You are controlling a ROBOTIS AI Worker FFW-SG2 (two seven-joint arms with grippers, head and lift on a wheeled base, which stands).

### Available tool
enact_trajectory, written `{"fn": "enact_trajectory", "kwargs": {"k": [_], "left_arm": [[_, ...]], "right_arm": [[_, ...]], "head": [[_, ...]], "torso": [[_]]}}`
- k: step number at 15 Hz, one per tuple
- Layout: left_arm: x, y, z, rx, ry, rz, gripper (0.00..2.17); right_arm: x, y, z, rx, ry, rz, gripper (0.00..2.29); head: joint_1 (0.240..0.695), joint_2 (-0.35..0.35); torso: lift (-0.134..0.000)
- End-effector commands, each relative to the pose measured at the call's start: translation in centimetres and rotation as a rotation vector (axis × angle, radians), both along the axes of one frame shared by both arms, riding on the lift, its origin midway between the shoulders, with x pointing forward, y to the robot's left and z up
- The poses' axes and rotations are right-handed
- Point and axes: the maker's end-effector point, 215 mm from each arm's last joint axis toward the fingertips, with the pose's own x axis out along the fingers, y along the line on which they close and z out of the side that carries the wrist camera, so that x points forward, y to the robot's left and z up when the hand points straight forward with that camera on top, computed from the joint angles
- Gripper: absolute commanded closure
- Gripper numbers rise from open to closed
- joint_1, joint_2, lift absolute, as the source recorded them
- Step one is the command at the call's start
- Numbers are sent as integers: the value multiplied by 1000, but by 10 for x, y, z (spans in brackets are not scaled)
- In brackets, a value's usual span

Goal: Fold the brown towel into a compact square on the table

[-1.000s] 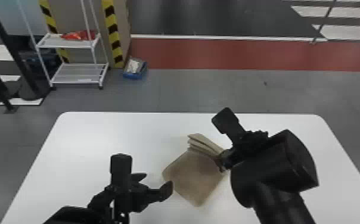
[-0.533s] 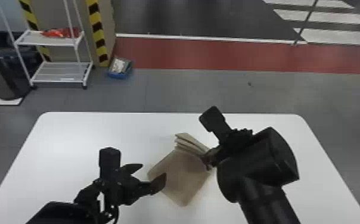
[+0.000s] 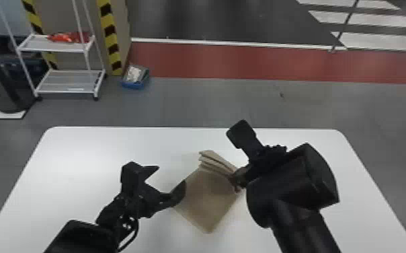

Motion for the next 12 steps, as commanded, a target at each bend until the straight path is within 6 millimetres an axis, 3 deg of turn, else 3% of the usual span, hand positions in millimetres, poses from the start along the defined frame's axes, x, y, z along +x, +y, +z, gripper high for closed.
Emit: {"fn": "enact_trajectory", "kwargs": {"k": [1,4,9,12], "left_arm": [[-3,-3,-5,69,-33,-32,83],[-10,-5,-8,68,-30,-55,83],[-7,-31,-7,173,-147,-99,83],[-1,-20,-20,228,-150,-83,83]], "right_arm": [[2,-1,0,-2,0,-2,1328],[7,-3,-2,-10,3,-8,1328],[6,-4,-4,-12,8,-10,1328],[4,-2,-6,-3,11,-7,1328]], "head": [[695,-83],[695,-90],[695,-105],[695,-115]], "torso": [[0],[0],[0],[0]]}}
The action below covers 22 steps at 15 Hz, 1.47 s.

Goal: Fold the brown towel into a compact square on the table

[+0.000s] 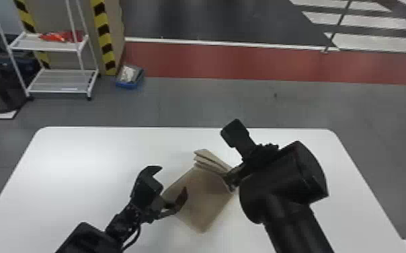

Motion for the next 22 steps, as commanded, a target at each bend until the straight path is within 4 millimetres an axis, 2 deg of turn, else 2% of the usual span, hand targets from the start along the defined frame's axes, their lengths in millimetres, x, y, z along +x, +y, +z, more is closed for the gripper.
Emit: {"fn": "enact_trajectory", "kwargs": {"k": [1,3,5,7,16,22], "left_arm": [[2,6,-5,31,-8,1,83],[5,13,-6,44,-24,14,83],[13,31,-6,55,-28,41,83],[13,36,-9,64,-24,42,83],[5,36,-25,81,6,30,83],[3,32,-26,87,6,20,83]], "right_arm": [[0,2,0,7,0,3,1328],[-1,3,-1,8,2,5,1328],[-2,4,-1,8,1,9,1328],[-2,4,-1,8,-1,10,1328],[-6,12,5,21,-11,23,1328],[-28,33,10,64,-10,63,1328]], "head": [[695,-113],[695,-106],[695,-99],[695,-83],[695,-65],[695,-49]], "torso": [[0],[0],[0],[0],[0],[0]]}}
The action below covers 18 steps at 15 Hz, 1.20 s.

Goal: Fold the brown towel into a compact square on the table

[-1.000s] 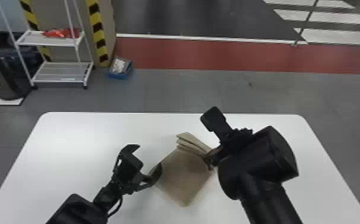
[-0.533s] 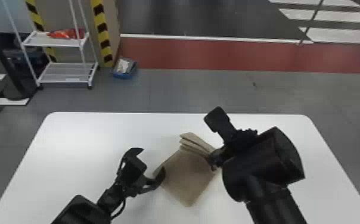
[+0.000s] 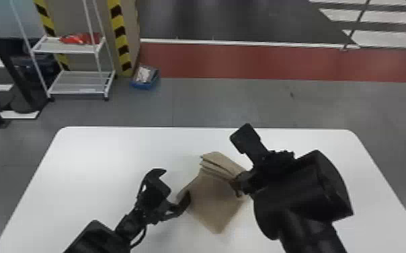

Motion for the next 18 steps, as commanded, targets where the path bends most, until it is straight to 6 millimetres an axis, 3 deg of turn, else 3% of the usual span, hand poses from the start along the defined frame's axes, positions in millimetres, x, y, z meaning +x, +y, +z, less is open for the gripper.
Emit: {"fn": "enact_trajectory", "kwargs": {"k": [1,10,15,18], "left_arm": [[-1,-3,0,0,0,-5,83],[-4,-8,-2,0,4,-12,83],[-11,-1,-7,3,16,-9,83],[-15,2,-8,3,20,-5,83]], "right_arm": [[-10,8,4,20,-2,15,1328],[-28,31,4,5,8,88,1328],[-4,-1,20,10,-27,14,1328],[6,-11,25,17,-38,-9,1328]], "head": [[695,-46],[695,-23],[695,-30],[695,-49]], "torso": [[0],[0],[0],[0]]}}
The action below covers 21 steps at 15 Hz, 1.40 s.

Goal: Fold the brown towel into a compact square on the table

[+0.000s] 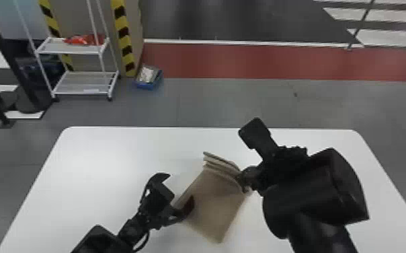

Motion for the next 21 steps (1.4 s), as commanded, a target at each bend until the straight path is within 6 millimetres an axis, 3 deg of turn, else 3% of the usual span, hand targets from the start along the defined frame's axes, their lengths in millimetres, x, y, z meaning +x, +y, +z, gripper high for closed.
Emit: {"fn": "enact_trajectory", "kwargs": {"k": [1,7,10,11,12,13,17,18,19,21], "left_arm": [[-2,5,-2,5,3,5,83],[-4,32,-3,26,4,37,83],[-4,44,-2,30,-2,50,282],[-7,45,0,30,-7,48,437],[-13,45,7,23,-24,36,805],[-18,46,17,9,-38,32,1035],[-42,61,27,-1,-23,-20,1096],[-46,58,23,5,-9,-42,1308],[-46,58,23,1,-6,-38,1733],[-49,53,21,2,2,-55,1760]], "right_arm": [[7,-6,4,5,-8,-14,1328],[10,-7,1,8,-3,-18,1328],[11,-9,2,10,-3,-21,1328],[11,-10,1,9,-2,-23,1328],[12,-12,1,10,-3,-27,1328],[14,-15,2,9,-7,-31,1328],[24,-26,0,-7,-9,-58,1328],[25,-26,-1,-8,-8,-58,1328],[25,-26,-1,-9,-7,-61,1328],[26,-28,-1,-11,-7,-64,1328]], "head": [[695,-52],[695,-39],[695,-26],[695,-24],[695,-20],[695,-18],[695,-23],[695,-22],[695,-20],[695,-20]], "torso": [[0],[0],[0],[0],[0],[0],[0],[0],[0],[0]]}}
